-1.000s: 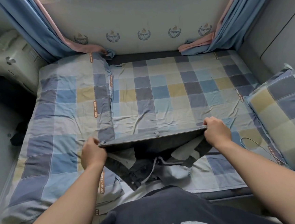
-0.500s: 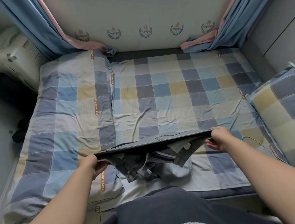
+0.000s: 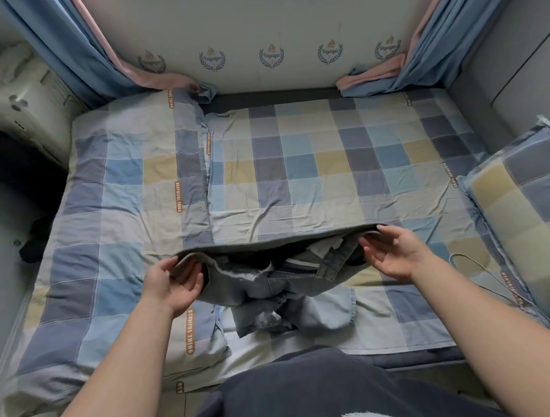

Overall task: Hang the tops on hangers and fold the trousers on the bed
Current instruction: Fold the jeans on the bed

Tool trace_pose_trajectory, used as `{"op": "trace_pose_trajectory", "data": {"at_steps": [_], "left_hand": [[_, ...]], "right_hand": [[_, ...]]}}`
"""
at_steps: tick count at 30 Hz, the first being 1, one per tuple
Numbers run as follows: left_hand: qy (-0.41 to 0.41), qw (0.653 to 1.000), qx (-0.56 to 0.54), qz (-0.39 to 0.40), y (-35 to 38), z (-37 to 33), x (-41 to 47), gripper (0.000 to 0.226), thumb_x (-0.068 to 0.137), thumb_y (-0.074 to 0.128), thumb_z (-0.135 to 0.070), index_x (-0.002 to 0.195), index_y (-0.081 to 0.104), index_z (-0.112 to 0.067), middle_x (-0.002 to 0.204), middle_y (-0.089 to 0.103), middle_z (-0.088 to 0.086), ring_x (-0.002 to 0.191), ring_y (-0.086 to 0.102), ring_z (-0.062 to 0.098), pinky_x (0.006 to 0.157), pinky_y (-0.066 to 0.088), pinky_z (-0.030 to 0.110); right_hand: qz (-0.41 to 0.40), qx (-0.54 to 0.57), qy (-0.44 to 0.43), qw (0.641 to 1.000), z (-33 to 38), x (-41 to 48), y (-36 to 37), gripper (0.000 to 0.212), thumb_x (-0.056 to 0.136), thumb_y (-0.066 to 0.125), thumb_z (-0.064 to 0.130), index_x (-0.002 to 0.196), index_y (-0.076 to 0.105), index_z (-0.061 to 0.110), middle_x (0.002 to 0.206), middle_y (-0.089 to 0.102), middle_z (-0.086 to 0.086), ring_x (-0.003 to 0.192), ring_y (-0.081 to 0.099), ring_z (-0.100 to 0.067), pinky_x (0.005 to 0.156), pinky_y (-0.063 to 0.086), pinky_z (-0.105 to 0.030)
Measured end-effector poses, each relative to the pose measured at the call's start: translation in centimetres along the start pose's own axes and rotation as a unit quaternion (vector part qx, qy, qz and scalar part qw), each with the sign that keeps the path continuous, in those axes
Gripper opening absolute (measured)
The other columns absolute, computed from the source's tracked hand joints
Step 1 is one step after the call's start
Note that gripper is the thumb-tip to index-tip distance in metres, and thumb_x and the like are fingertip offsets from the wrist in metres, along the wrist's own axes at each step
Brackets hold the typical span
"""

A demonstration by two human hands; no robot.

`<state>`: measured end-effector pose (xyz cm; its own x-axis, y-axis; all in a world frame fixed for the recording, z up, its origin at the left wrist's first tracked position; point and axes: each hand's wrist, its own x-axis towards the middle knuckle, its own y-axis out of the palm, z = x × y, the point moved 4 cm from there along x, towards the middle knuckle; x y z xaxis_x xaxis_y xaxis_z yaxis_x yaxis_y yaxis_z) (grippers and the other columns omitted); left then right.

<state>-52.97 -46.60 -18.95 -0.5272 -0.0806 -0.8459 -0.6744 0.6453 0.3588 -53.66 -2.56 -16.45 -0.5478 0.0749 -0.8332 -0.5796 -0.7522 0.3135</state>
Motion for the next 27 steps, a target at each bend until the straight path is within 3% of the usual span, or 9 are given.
{"op": "trace_pose_trajectory", "data": {"at_steps": [3,6,8,11,17,19,21,24,27], "left_hand": [[0.035,0.998,0.051,0.015,0.1,-0.2,0.1,0.013,0.094,0.052,-0.015,0.088,0.063,-0.018,0.105,0.071,0.001,0.103,0.063,0.018,0.092,0.044,0.034],[0.124,0.981,0.141,-0.053,-0.6,0.0,0.6,0.018,0.094,0.056,-0.001,0.092,0.063,-0.017,0.099,0.069,0.002,0.089,0.064,0.015,0.079,0.049,0.033],[0.224,0.946,0.203,-0.12,-1.5,-0.2,0.5,0.011,0.091,0.07,-0.007,0.099,0.068,-0.014,0.098,0.07,0.009,0.088,0.066,0.021,0.078,0.052,0.035],[0.322,0.878,0.291,-0.202,-3.1,-0.7,0.2,0.016,0.086,0.078,-0.028,0.095,0.07,-0.016,0.095,0.072,0.009,0.089,0.065,0.025,0.081,0.051,0.037],[0.356,0.792,0.404,-0.29,-2.8,-1.4,0.1,0.022,0.088,0.069,-0.039,0.095,0.067,-0.018,0.113,0.061,0.02,0.109,0.052,0.042,0.092,0.049,0.049],[0.377,0.811,0.373,-0.246,-1.8,-2.0,0.0,0.02,0.092,0.068,-0.033,0.104,0.067,-0.017,0.114,0.063,0.013,0.111,0.057,0.038,0.094,0.048,0.043],[0.409,0.821,0.35,-0.192,-0.3,-3.1,-0.3,0.017,0.095,0.065,-0.025,0.108,0.065,-0.013,0.107,0.066,0.007,0.109,0.062,0.034,0.09,0.046,0.035],[0.456,0.794,0.363,-0.173,2.6,-6.2,-1.2,0.018,0.097,0.063,-0.024,0.108,0.063,-0.01,0.111,0.068,0.014,0.107,0.062,0.034,0.089,0.046,0.036],[0.512,0.76,0.366,-0.166,6.6,-10.2,-2.9,0.01,0.097,0.063,-0.025,0.098,0.059,-0.016,0.106,0.069,0.015,0.101,0.063,0.035,0.08,0.042,0.033]], "right_hand": [[0.046,-0.061,-0.028,0.997,0.4,-0.3,0.1,0.012,0.095,0.052,0.009,0.092,0.063,0.013,0.101,0.073,-0.006,0.106,0.067,-0.024,0.079,0.051,-0.034],[0.052,-0.146,-0.078,0.985,0.5,-0.2,-0.1,0.021,0.094,0.045,-0.001,0.101,0.059,0.013,0.109,0.072,-0.008,0.108,0.068,-0.026,0.082,0.05,-0.039],[0.003,-0.25,-0.14,0.958,1.1,-0.3,-0.4,0.015,0.098,0.051,0.005,0.107,0.056,0.015,0.101,0.075,-0.009,0.095,0.072,-0.025,0.077,0.049,-0.038],[-0.073,-0.352,-0.229,0.905,2.3,-0.5,-0.9,0.009,0.098,0.062,0.018,0.091,0.055,0.018,0.085,0.071,-0.007,0.073,0.064,-0.019,0.067,0.047,-0.031],[-0.053,-0.337,-0.318,0.884,3.2,-0.6,-0.2,0.013,0.09,0.074,0.018,0.092,0.063,0.011,0.083,0.067,-0.005,0.077,0.061,-0.017,0.071,0.049,-0.027],[-0.03,-0.323,-0.327,0.887,3.6,-0.8,0.6,0.02,0.09,0.074,0.02,0.096,0.062,0.006,0.085,0.066,-0.009,0.075,0.06,-0.018,0.072,0.051,-0.03],[-0.029,-0.331,-0.35,0.876,4.7,-1.3,1.8,0.025,0.09,0.074,0.023,0.099,0.062,0.003,0.083,0.063,-0.009,0.067,0.057,-0.011,0.06,0.048,-0.022],[-0.035,-0.327,-0.391,0.86,7.3,-2.5,4.5,0.027,0.091,0.073,0.022,0.099,0.062,-0.002,0.081,0.06,-0.008,0.065,0.053,-0.014,0.052,0.042,-0.023],[-0.032,-0.3,-0.43,0.851,11.2,-5.0,8.2,0.017,0.089,0.074,0.018,0.09,0.058,0.012,0.079,0.06,-0.005,0.063,0.055,-0.017,0.044,0.043,-0.023]]}}
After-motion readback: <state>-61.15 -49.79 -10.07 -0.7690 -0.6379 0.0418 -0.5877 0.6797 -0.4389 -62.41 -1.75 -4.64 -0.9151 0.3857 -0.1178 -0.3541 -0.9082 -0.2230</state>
